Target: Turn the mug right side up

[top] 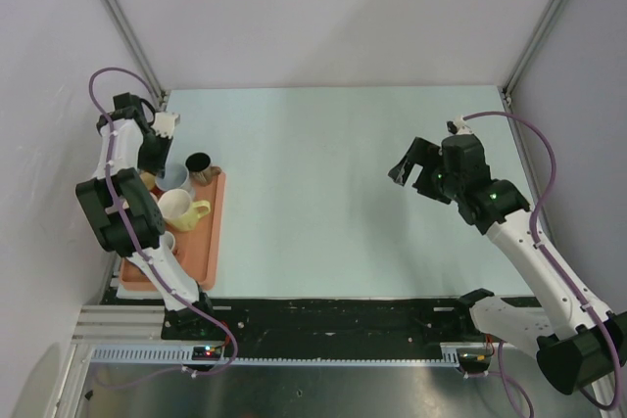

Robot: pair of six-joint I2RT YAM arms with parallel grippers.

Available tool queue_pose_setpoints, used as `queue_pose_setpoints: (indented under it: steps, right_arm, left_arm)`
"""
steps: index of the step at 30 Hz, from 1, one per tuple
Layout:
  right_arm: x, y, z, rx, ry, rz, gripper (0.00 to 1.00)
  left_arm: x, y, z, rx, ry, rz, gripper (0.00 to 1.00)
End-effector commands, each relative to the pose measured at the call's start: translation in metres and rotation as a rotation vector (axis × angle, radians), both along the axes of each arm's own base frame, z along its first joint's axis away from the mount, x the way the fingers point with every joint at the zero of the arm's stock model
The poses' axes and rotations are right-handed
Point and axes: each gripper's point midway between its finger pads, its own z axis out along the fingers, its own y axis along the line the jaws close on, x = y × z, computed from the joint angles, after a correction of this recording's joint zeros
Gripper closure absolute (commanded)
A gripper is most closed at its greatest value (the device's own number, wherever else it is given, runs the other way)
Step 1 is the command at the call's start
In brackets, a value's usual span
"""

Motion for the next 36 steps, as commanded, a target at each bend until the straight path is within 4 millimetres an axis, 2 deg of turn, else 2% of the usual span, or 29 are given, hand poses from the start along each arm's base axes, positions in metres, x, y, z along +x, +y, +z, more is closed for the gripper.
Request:
queue_pose_setpoints:
  steps: [1, 7, 13, 16, 18, 20, 24, 30, 33, 36]
  right_arm:
    - [0.001, -0.007, 0.012, -0.005, -0.040, -0.024, 0.02]
    - [-0.002, -0.018, 0.007, -0.046, -0.024, -0.051, 0.02]
    - [-0.003, -0.027, 0.004, -0.058, -0.018, -0.069, 0.02]
    - [-0.003, -0.032, 0.002, -0.061, -0.016, -0.080, 0.02]
    - [-0.004, -0.042, -0.003, -0.075, 0.003, -0.121, 0.01]
    - [-0.005, -0.060, -0.011, -0.101, 0.039, -0.203, 0.01]
    - [-0.014, -0.112, -0.024, -0.149, 0.123, -0.418, 0.01]
    - [-0.041, -0.213, -0.031, -0.264, 0.202, -0.769, 0.01]
    - [-0.051, -0.251, -0.037, -0.296, 0.246, -0.880, 0.01]
    - [-0.049, -0.281, -0.049, -0.308, 0.293, -0.946, 0.01]
  left_arm:
    - [0.014, 0.015, 0.011, 0.055, -0.066, -0.008, 0.87]
    - [0.024, 0.029, 0.016, 0.088, -0.093, 0.007, 0.97]
    - [0.029, 0.041, 0.015, 0.098, -0.099, 0.029, 0.99]
    - [0.029, 0.041, 0.014, 0.094, -0.099, 0.025, 0.97]
    - [0.027, 0.041, 0.011, 0.092, -0.092, 0.020, 0.91]
    - [0.025, 0.041, 0.009, 0.096, -0.082, 0.017, 0.82]
    - [0.022, 0.041, 0.012, 0.103, -0.084, 0.013, 0.68]
    - [0.024, 0.041, 0.030, 0.115, -0.128, 0.015, 0.50]
    - [0.026, 0.040, 0.042, 0.122, -0.157, 0.017, 0.42]
    - [0.026, 0.037, 0.052, 0.114, -0.186, 0.015, 0.37]
